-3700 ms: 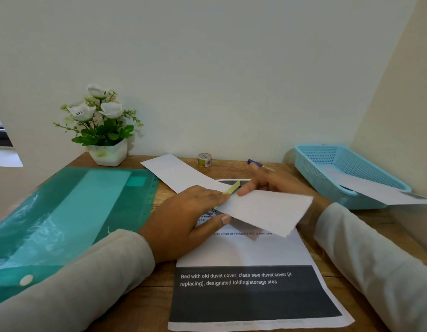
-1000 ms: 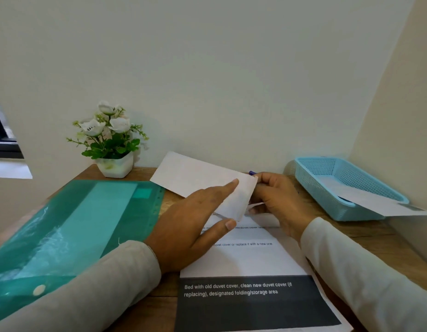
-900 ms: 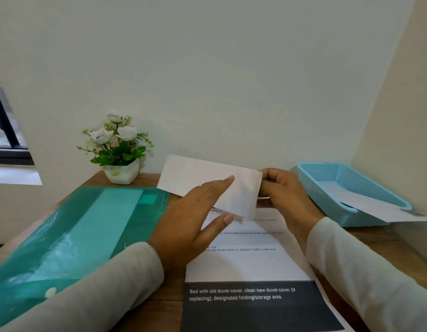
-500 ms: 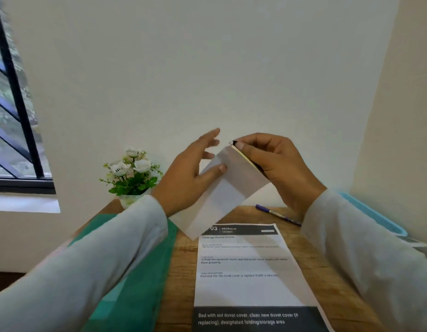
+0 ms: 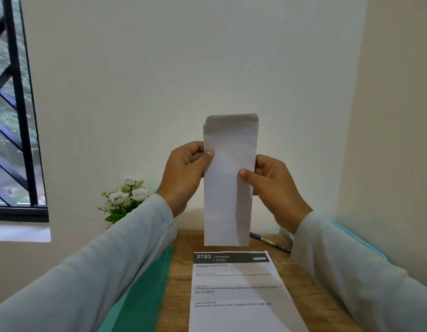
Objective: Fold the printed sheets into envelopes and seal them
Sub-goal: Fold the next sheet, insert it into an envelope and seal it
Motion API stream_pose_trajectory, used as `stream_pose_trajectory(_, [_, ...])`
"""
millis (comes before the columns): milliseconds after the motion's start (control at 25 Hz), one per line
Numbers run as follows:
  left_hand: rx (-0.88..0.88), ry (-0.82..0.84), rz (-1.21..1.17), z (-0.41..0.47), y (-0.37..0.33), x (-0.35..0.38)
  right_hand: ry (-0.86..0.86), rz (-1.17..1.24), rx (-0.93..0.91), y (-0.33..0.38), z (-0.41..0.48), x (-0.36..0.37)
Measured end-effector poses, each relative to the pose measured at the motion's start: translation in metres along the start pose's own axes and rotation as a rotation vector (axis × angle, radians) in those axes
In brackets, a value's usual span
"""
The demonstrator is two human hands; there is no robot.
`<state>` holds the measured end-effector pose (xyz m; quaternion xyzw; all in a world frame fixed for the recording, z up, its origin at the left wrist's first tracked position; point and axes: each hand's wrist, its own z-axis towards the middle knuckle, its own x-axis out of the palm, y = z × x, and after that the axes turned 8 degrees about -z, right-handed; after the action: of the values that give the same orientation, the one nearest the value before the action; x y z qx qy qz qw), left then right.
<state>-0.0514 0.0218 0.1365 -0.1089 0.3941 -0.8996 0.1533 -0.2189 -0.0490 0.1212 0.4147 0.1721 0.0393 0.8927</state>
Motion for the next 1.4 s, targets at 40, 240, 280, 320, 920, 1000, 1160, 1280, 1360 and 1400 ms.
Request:
stream_pose_trajectory(40, [0.012, 0.002, -0.008, 0.001, -0.003, 0.002, -0.014, 0.001, -0.004, 0.001, 0.001, -0.002])
stream_pose_trajectory(240, [-0.078, 0.035, -0.085, -0.019, 0.014, 0.001, 0.002, 0.029, 0.046, -0.018, -0.014, -0.002])
stream_pose_trajectory(280, [-0.101, 0.031, -0.088, -0.023, 0.019, -0.001, 0.000, 0.025, 0.064, -0.023, -0.017, -0.001])
stream_pose_trajectory(320, [-0.109, 0.022, -0.084, -0.025, 0.023, -0.003, -0.006, 0.026, 0.073, -0.026, -0.018, -0.001])
stream_pose_trajectory(920, [0.114, 0.146, 0.276, -0.025, 0.019, -0.010, 0.005, -0.091, -0.112, -0.016, -0.008, -0.004])
stream_pose_trajectory(1000, [0.118, 0.134, 0.300, -0.025, 0.019, -0.009, 0.028, -0.110, -0.121, -0.016, -0.009, -0.002])
stream_pose_trajectory(1160, [0.133, 0.146, 0.315, -0.024, 0.014, -0.006, 0.050, -0.085, -0.143, -0.012, -0.011, -0.004])
stream_pose_trajectory(1280, [0.135, 0.144, 0.255, -0.022, 0.010, -0.007, 0.049, -0.040, -0.169, -0.006, -0.009, -0.009])
stream_pose_trajectory(1360, [0.136, 0.149, 0.229, -0.020, 0.008, -0.007, 0.045, -0.023, -0.194, -0.002, -0.008, -0.011])
stream_pose_trajectory(1400, [0.132, 0.158, 0.218, -0.018, 0.007, -0.007, 0.043, -0.023, -0.206, -0.001, -0.008, -0.013])
